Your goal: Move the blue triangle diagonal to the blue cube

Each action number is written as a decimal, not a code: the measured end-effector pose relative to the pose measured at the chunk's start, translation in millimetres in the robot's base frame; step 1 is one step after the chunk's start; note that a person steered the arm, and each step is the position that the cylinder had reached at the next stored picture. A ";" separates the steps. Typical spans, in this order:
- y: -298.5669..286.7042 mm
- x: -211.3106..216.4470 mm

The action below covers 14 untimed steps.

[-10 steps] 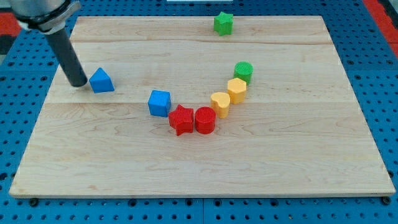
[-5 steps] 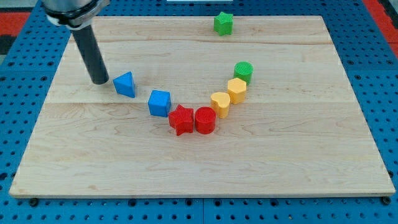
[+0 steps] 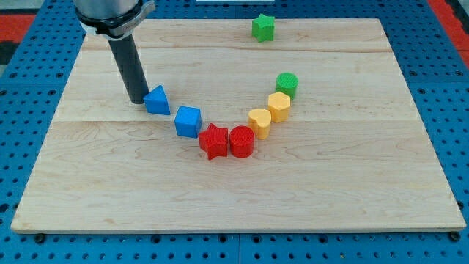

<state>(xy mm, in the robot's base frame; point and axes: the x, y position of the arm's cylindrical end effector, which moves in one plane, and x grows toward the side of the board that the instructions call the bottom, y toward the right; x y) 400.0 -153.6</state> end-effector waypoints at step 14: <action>21.0 -47.1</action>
